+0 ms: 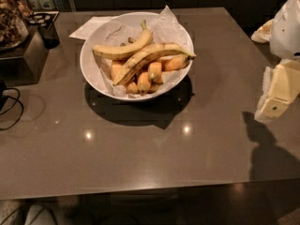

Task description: Pick banana from white bowl

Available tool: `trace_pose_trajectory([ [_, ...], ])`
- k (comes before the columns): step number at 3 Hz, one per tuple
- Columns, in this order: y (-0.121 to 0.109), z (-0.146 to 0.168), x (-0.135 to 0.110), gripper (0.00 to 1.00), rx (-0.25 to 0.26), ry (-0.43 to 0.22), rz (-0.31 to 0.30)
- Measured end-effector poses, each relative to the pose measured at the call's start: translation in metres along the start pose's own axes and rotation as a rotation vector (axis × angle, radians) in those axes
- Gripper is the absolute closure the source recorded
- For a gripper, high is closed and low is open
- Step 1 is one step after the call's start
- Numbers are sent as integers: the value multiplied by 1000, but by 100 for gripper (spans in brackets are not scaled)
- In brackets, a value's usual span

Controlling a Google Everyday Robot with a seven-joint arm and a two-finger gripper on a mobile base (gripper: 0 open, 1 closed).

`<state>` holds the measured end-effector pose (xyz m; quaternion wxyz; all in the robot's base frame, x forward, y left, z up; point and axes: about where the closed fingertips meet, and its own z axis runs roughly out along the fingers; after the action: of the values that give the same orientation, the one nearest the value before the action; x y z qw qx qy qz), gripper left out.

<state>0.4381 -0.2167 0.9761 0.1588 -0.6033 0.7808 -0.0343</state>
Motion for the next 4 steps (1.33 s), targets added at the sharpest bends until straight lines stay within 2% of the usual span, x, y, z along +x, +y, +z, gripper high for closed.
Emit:
trace_pose_trajectory([
  [1,0,0,0,0,0,0,0],
  [3,-24,-2,-35,0,-10,-12,-104],
  [4,-26,-4,-38,0,4,-20,-107],
])
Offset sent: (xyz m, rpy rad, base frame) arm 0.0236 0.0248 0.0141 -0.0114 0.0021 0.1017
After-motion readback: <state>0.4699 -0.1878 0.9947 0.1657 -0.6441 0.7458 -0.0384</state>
